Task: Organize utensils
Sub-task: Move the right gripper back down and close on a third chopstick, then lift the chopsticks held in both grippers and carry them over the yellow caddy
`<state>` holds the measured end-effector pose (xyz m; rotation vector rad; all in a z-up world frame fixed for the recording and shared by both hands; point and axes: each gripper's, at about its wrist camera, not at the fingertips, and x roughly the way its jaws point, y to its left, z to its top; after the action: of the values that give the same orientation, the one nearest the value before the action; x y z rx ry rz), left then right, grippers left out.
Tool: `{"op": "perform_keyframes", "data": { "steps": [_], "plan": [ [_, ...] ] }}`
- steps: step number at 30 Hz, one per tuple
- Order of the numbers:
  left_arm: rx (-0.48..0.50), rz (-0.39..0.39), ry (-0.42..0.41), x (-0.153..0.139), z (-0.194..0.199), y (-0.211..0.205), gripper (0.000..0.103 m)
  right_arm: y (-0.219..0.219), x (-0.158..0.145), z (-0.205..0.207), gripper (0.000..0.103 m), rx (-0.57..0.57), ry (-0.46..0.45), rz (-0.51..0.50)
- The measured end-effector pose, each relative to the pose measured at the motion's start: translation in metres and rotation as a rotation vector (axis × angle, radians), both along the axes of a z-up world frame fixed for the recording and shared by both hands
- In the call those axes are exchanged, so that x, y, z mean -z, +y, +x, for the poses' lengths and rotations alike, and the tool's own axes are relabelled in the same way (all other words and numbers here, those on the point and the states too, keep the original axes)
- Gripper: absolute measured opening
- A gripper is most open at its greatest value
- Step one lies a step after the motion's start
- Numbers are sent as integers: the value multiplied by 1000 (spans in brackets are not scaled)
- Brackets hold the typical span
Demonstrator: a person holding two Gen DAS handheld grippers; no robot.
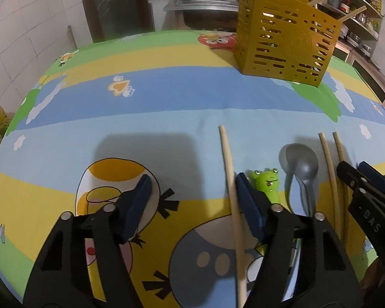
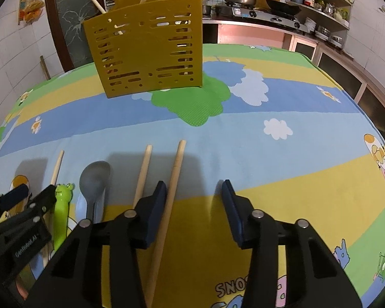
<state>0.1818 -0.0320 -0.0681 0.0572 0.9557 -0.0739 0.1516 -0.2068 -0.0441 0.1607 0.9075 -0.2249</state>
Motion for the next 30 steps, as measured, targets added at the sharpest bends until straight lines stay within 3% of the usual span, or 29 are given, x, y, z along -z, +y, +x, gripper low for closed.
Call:
{"op": "perform_keyframes", "data": {
  "steps": [5,8,15,24,30],
  "plan": [
    [13,1,3,-2,3,-5,41,1,-1,6,23,4,0,15],
    [34,1,11,-4,8,-9,25,0,-1,9,12,-8,2,25],
    [37,-2,21,-5,20,-12,8,-2,-1,17,7,-41,7,22],
    [28,-42,6,-7,16,-6,5,-12,-8,12,6,-45,-37,87],
    [16,-69,-69,-26,5,4,5,-20,-29,-1,6,-34,-132,88]
  ]
}}
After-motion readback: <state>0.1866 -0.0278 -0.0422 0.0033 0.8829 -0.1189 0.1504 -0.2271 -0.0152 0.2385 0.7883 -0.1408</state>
